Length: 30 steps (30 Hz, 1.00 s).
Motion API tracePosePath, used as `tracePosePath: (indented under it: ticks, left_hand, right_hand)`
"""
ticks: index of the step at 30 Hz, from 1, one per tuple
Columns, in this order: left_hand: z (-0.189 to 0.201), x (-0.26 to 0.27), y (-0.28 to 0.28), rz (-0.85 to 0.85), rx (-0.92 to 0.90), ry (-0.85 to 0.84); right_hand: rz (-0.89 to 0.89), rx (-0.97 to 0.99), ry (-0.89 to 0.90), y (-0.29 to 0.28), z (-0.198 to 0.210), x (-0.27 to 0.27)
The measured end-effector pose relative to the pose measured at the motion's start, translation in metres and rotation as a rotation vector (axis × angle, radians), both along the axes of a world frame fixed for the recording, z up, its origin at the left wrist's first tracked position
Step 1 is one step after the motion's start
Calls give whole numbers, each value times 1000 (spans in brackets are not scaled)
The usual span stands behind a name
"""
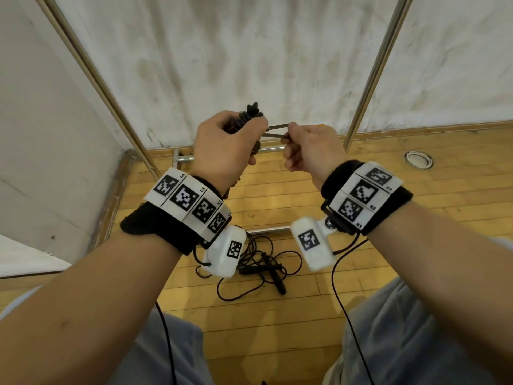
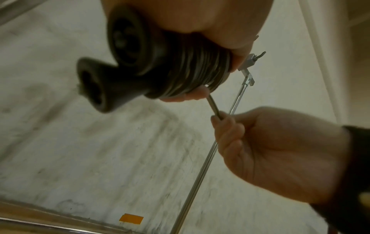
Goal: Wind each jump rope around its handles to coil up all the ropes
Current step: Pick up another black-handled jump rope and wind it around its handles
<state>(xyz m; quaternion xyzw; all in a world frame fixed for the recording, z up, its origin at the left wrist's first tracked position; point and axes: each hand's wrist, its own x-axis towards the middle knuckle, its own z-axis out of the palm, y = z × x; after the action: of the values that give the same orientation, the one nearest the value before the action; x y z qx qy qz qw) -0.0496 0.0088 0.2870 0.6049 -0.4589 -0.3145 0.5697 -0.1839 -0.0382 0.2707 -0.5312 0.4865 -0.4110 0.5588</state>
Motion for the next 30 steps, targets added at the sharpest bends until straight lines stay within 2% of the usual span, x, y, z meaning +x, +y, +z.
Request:
tracePosePath:
  ticks: [5,9,13,20,30]
  left_hand:
    - [-4,0,2,-72,33,20]
    - [-8,-2,5,-159,57,-5]
    - [-6,-1,4,-125,16,-13]
    - [-5,-7,4,-109,0,7]
    - [-4,3,6,-232,-8,53]
  right_hand:
    - [-25,-48,39,-5,-9,-4]
    - [1,-80,-10,-4,-8,0]
    - [83,-181,45,1,-4,5]
    - [-10,-154,42,-10,-4,2]
    - [-65,-157,99,-17,-9,-5]
